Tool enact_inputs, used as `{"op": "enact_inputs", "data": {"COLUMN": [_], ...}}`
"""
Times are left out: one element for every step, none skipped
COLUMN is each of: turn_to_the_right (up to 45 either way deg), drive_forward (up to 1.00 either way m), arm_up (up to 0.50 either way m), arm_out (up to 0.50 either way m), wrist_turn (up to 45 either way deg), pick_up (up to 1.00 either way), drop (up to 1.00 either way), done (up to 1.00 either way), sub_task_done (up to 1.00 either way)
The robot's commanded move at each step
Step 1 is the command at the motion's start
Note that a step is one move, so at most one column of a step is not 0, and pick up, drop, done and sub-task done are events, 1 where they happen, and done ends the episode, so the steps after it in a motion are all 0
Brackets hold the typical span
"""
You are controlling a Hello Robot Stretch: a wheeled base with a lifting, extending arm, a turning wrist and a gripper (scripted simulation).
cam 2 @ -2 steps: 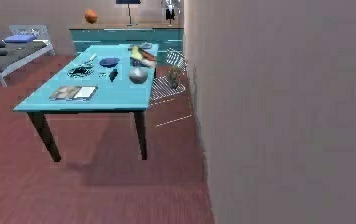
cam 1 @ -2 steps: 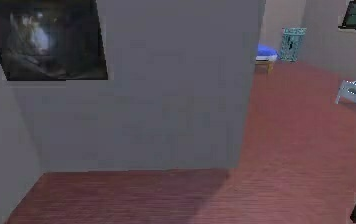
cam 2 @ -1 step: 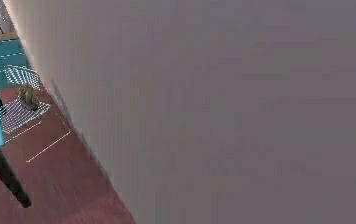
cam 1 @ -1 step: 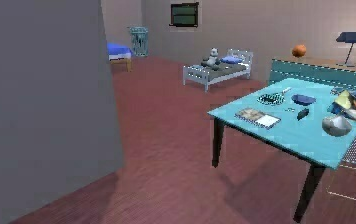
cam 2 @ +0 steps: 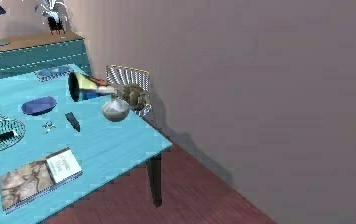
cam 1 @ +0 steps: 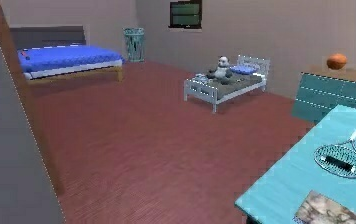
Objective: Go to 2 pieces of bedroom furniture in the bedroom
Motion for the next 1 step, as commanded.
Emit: {"op": "enact_inputs", "data": {"turn_to_the_right": [3.0], "drive_forward": [0.00], "arm_up": [0.00], "arm_out": [0.00], "wrist_turn": [0.0], "pick_up": [0.00], "drop": [0.00], "done": [0.00], "sub_task_done": [0.00]}}
